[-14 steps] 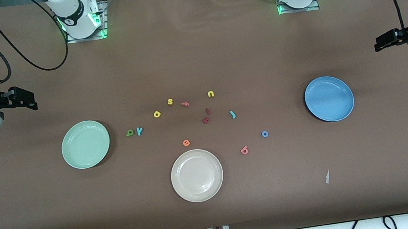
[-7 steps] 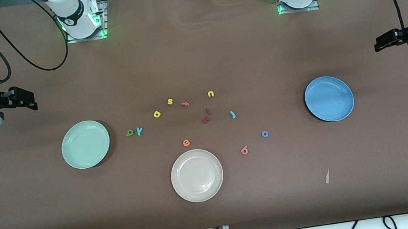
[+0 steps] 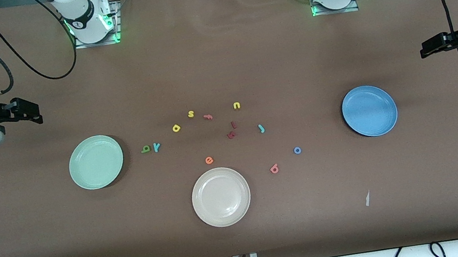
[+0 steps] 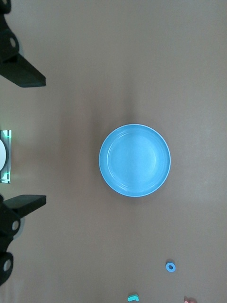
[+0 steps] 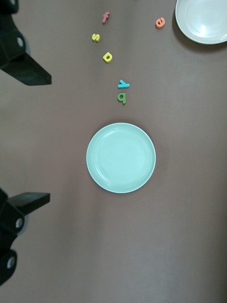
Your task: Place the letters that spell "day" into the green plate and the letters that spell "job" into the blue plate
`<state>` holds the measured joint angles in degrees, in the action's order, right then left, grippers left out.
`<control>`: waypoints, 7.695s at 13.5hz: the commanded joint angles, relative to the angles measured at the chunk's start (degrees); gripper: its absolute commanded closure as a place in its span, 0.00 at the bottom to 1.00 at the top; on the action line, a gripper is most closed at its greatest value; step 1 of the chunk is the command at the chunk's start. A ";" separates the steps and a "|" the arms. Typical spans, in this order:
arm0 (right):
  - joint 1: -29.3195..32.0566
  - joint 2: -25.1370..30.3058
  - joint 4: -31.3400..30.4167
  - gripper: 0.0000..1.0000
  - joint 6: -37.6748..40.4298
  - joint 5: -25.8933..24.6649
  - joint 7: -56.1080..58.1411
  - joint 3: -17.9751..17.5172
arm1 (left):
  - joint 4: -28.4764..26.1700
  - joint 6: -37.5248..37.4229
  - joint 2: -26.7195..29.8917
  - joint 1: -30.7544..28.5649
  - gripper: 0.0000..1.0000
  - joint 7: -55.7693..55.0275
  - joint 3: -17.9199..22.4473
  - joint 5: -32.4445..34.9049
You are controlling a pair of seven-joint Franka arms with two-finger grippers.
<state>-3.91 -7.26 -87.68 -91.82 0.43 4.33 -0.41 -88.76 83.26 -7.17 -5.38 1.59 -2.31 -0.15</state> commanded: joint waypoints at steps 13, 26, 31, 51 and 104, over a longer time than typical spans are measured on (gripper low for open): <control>0.04 -0.04 -0.56 0.00 -0.11 -0.42 -0.46 -0.29 | 0.08 0.15 0.05 -0.07 0.00 0.78 -0.24 1.11; -0.30 -0.39 -2.75 0.00 -3.08 -0.16 -0.72 -0.46 | 0.08 0.15 -0.13 -0.07 0.00 0.78 -0.24 1.11; -3.81 -6.00 -3.19 0.00 -9.76 0.45 -5.62 -0.46 | 0.08 0.15 -0.39 0.02 0.00 0.78 -0.24 1.11; -12.08 -21.49 -23.31 0.00 -50.03 2.12 -18.83 -1.43 | 0.34 26.13 -23.22 23.64 0.00 -32.32 -0.06 -10.86; -12.96 -21.76 -30.97 0.73 -62.87 1.24 -12.77 -0.82 | -29.12 46.40 -14.98 10.56 0.00 -16.97 -0.33 6.96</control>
<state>-16.99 -30.47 -118.55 -154.94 1.60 -10.38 -1.12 -121.59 134.81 -23.53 4.35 -15.44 -2.20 10.49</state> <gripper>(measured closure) 0.639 0.489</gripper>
